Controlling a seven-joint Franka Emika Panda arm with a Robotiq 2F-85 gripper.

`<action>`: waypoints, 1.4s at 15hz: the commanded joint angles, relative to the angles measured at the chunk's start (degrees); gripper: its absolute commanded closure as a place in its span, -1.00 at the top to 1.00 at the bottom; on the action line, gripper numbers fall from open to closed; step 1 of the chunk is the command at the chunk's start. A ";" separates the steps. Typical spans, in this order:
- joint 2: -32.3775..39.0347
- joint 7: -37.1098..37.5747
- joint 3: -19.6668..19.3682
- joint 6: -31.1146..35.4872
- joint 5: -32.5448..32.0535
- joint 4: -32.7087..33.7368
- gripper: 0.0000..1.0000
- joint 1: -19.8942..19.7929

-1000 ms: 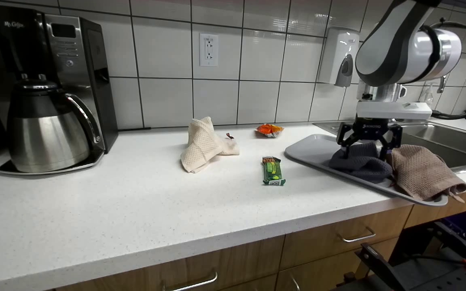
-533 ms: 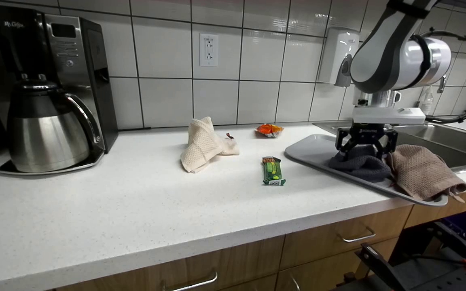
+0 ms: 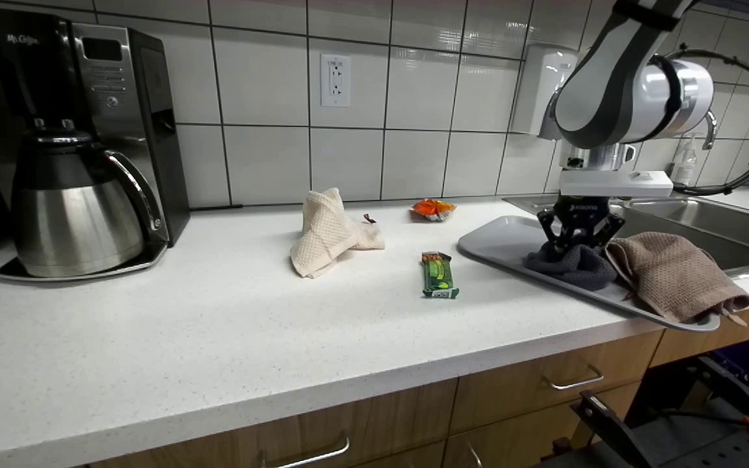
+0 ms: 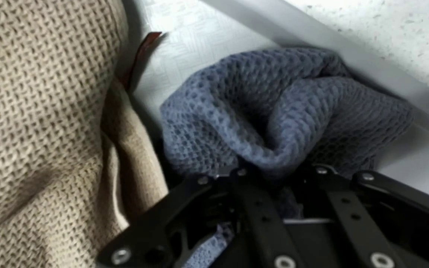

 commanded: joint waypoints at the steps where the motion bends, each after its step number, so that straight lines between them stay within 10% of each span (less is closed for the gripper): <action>1: -0.76 1.31 -0.64 -0.84 -0.36 0.69 -0.99 1.34; 21: -10.72 2.78 2.16 -3.53 -1.35 5.11 -0.95 1.04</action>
